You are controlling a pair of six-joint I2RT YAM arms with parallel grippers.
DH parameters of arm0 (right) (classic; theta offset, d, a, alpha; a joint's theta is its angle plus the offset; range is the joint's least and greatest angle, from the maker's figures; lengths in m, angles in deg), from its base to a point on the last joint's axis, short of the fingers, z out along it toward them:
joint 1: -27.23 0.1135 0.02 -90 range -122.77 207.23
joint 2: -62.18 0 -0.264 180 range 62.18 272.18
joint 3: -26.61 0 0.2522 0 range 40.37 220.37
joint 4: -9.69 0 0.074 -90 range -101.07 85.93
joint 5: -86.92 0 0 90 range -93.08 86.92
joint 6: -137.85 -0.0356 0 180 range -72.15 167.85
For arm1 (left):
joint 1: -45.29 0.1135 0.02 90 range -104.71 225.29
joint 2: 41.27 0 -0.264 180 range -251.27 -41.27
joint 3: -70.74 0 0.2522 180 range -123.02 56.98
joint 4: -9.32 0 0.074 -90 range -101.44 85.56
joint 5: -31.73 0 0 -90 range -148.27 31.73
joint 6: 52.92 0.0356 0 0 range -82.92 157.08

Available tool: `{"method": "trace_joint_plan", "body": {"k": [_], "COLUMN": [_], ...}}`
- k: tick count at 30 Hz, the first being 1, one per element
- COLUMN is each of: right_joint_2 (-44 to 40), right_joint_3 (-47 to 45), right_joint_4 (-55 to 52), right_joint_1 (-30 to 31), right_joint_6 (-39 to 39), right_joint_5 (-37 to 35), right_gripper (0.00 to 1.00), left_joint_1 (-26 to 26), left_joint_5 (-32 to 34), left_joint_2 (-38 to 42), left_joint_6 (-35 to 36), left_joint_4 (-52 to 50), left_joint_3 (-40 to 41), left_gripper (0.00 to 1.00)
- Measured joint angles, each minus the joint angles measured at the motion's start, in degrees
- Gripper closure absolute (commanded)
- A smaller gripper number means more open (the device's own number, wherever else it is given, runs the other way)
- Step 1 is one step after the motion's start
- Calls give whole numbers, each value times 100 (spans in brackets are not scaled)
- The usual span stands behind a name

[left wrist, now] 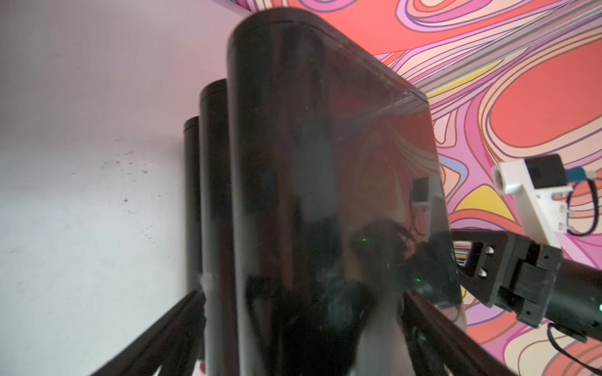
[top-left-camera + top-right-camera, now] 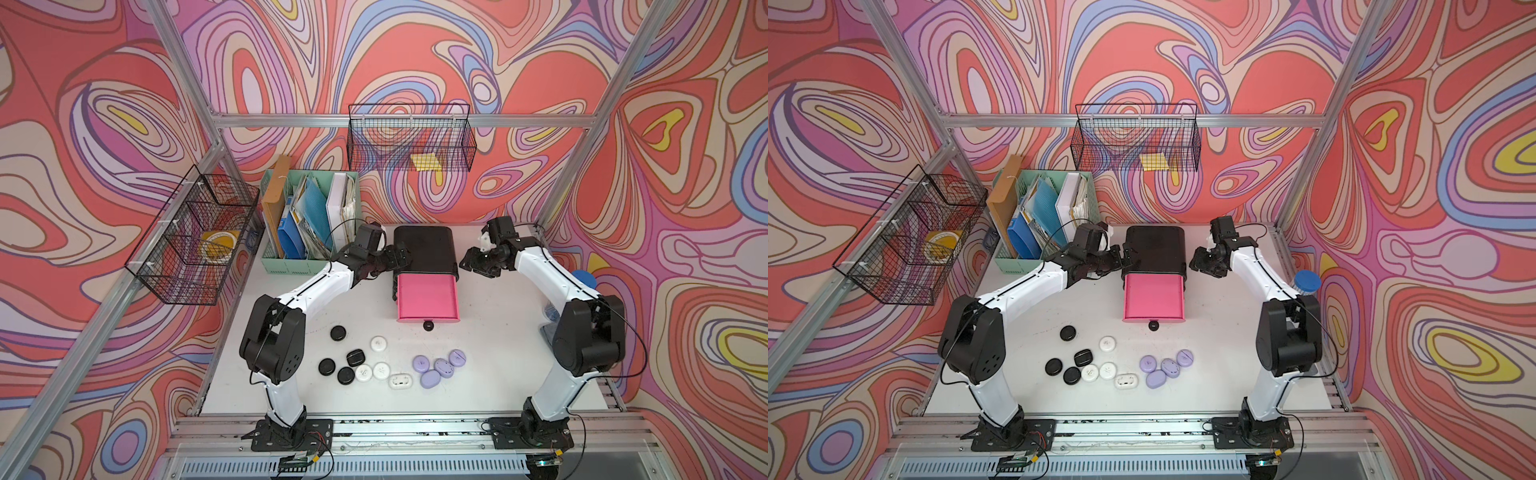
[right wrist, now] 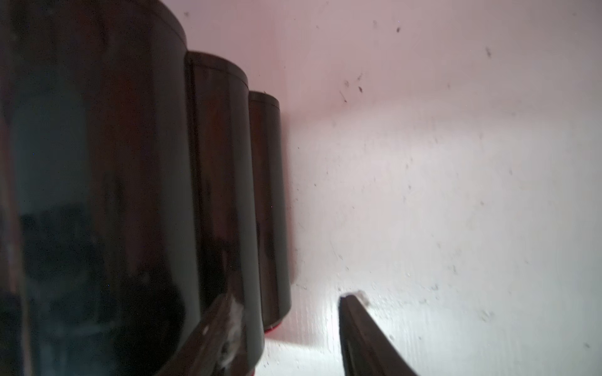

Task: Put the bluetooth earphones in the drawer according to color
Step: Adjust the storage box at the center of the board, then pick up the Bluetooth earphone from the center of the board.

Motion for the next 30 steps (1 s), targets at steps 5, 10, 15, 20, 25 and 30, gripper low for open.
{"method": "trace_joint_plan", "body": {"k": [5, 10, 15, 20, 25, 30], "right_joint_2": [-1187, -1825, -2175, -2448, -2677, -2850], "right_joint_3": [-1241, -2361, -3069, -3613, -4127, -4470], "right_joint_4": [92, 210, 260, 354, 437, 485], "right_joint_1": [24, 374, 1257, 1950, 2258, 2350], "right_joint_6": [-103, -372, -798, -1252, -1593, -1797], "right_joint_5": [-26, -87, -334, -697, -883, -914], "right_gripper": [44, 38, 36, 35, 36, 37], "left_joint_1": [90, 74, 74, 74, 74, 74], "left_joint_5": [284, 531, 785, 973, 1060, 1054], "left_joint_2": [1099, 2090, 2885, 3534, 3928, 3928], "left_joint_6": [162, 269, 308, 306, 240, 199], "left_joint_4": [-74, -92, -201, -310, -315, -306], "left_joint_3": [767, 1587, 2594, 3370, 3877, 4033], "left_gripper": [1, 1, 1, 1, 1, 1]}}
